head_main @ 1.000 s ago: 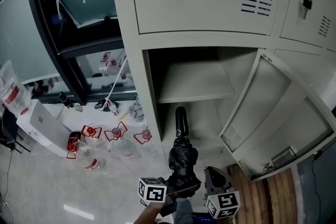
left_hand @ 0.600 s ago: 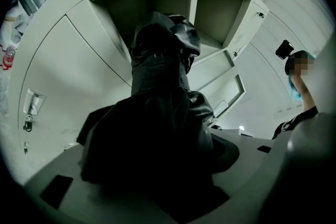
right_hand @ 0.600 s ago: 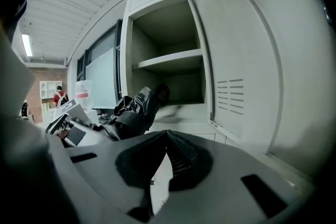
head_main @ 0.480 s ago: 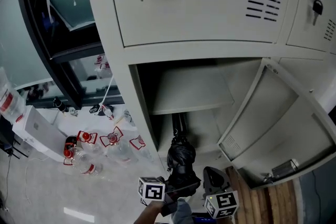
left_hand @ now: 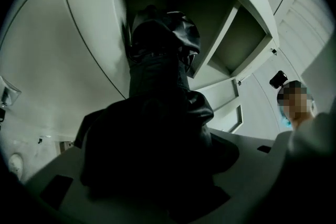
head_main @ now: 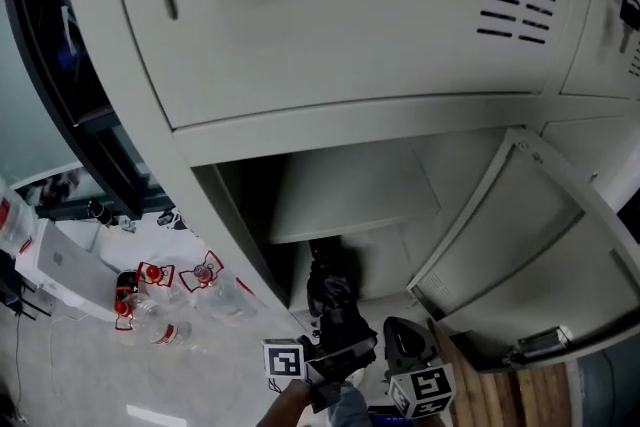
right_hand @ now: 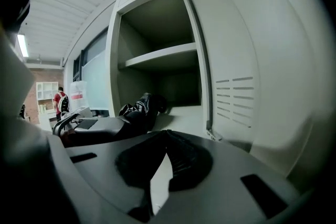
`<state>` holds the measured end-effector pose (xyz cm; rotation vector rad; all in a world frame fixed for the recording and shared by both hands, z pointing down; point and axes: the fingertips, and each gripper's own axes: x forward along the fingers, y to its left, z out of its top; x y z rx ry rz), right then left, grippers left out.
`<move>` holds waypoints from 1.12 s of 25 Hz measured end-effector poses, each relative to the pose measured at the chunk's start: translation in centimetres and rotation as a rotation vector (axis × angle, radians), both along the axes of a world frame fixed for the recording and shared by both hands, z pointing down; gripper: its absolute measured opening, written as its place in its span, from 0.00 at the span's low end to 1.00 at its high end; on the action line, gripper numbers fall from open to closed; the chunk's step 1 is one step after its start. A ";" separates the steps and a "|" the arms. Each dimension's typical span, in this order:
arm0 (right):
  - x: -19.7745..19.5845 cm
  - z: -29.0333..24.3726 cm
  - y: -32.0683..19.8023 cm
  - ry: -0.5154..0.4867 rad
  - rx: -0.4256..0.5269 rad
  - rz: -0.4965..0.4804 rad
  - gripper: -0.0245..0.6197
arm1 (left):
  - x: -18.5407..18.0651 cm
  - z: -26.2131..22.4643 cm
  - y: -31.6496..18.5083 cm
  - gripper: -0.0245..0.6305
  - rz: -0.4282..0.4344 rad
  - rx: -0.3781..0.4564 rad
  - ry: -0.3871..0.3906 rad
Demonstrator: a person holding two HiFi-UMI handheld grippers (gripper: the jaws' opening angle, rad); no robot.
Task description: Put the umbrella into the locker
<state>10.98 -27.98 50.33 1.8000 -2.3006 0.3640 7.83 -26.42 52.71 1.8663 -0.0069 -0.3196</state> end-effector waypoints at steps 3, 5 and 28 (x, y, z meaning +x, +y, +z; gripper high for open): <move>0.3 -0.1 -0.7 -0.002 -0.001 0.002 0.04 | 0.3 -0.9 -1.3 0.45 -0.010 -0.044 0.062; 0.3 -0.3 -1.0 0.001 0.000 0.001 0.04 | 0.4 -1.5 -2.2 0.45 -0.022 -0.098 0.118; 0.2 -1.8 -0.4 0.047 0.036 -0.026 0.04 | 0.7 -1.2 -6.4 0.56 -0.132 -0.214 0.159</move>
